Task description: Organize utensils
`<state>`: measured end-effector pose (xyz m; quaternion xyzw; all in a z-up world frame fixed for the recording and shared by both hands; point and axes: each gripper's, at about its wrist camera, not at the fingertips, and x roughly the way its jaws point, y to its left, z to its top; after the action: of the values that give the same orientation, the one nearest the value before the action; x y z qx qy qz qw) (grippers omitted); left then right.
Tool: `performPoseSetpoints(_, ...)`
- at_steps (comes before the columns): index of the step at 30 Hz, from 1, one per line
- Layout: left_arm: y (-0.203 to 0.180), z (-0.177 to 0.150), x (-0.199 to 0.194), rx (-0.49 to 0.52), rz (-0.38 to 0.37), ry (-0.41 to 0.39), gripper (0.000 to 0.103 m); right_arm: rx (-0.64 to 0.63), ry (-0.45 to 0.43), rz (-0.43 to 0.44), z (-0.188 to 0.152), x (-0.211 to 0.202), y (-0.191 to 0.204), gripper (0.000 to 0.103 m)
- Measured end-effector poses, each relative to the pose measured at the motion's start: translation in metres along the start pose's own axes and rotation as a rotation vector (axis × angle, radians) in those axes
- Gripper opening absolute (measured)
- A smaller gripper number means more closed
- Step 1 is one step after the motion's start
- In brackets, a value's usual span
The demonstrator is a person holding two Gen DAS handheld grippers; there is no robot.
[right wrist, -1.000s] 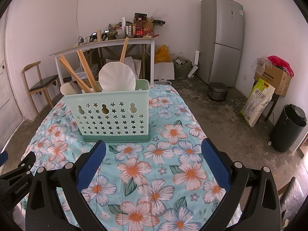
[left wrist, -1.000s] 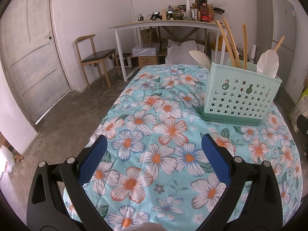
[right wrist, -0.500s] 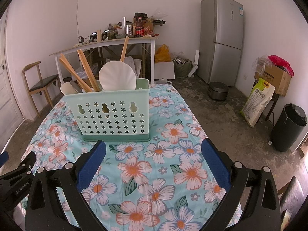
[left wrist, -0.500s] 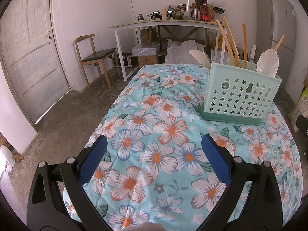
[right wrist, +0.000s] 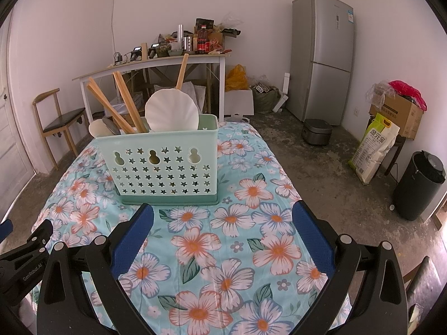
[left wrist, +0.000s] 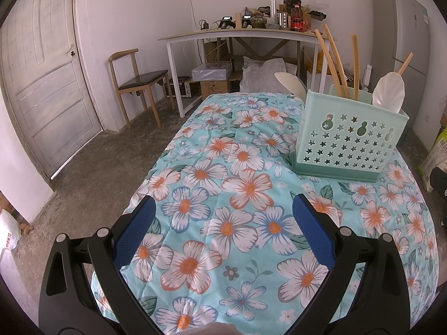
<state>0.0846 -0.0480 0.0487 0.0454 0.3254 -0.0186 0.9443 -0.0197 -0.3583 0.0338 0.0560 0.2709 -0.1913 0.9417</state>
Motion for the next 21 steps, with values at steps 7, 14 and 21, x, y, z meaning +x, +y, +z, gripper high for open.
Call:
performPoseSetpoints(7,0.0008,0.0006,-0.0004,-0.001,-0.001,0.001,0.095,0.000,0.000,0.001,0.0001,-0.0001,-0.0001,0.096)
performPoseSetpoints(14,-0.0010,-0.0025,0.0006,-0.004,0.003,0.005,0.095,0.000,0.002,0.002,0.0003,0.0000,0.0007,0.096)
performPoseSetpoints(21,-0.0003,-0.0020,0.0009,-0.006,0.000,0.009,0.095,-0.001,0.002,0.001,0.0005,0.0003,0.0001,0.096)
